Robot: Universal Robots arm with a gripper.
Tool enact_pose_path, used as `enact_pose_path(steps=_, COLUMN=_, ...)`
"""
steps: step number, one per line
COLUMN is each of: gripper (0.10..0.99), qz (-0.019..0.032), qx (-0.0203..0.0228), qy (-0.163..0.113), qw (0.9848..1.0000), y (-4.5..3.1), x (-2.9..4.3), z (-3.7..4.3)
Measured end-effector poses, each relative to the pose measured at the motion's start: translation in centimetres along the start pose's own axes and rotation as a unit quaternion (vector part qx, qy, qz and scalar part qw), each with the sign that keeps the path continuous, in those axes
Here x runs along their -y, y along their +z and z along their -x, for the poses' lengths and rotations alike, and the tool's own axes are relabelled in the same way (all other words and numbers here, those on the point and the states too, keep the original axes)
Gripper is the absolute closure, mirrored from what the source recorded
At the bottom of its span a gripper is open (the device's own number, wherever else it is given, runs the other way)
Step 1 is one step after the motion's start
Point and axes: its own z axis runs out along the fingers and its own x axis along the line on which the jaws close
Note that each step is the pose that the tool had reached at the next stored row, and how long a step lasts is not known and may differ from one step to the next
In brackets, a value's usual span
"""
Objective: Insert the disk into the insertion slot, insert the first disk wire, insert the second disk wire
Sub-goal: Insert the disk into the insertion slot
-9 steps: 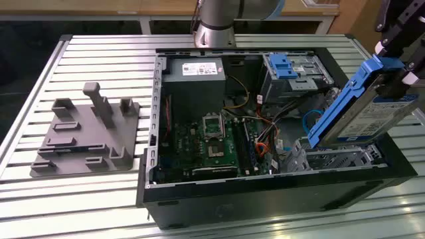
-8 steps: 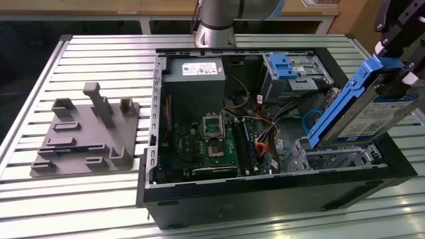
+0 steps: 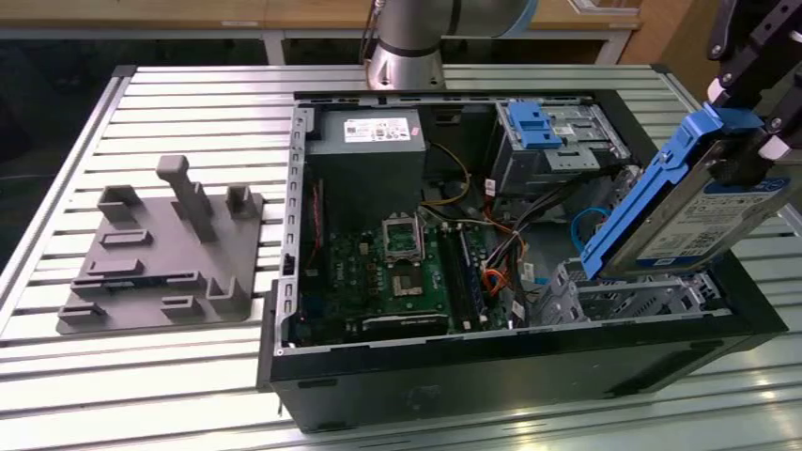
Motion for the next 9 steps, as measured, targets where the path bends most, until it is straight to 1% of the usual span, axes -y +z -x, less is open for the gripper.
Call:
enact_pose_path(steps=5, gripper=0.725, qz=0.0, qx=0.0004, qy=0.0, qw=1.0, y=-0.01, x=0.0, z=0.0)
enact_pose_path(steps=6, gripper=0.725, qz=0.0, qx=0.0019, qy=0.0, qw=1.0, y=-0.01, x=0.0, z=0.0)
enact_pose_path(steps=7, gripper=0.725, qz=0.0001, qx=0.0048, qy=0.0, qw=1.0, y=0.0, x=0.0, z=-0.01)
enact_pose_path(steps=9, gripper=0.725, qz=0.0002, qx=0.0121, qy=0.0, qw=0.9999, y=0.0, x=-0.01, z=-0.02)
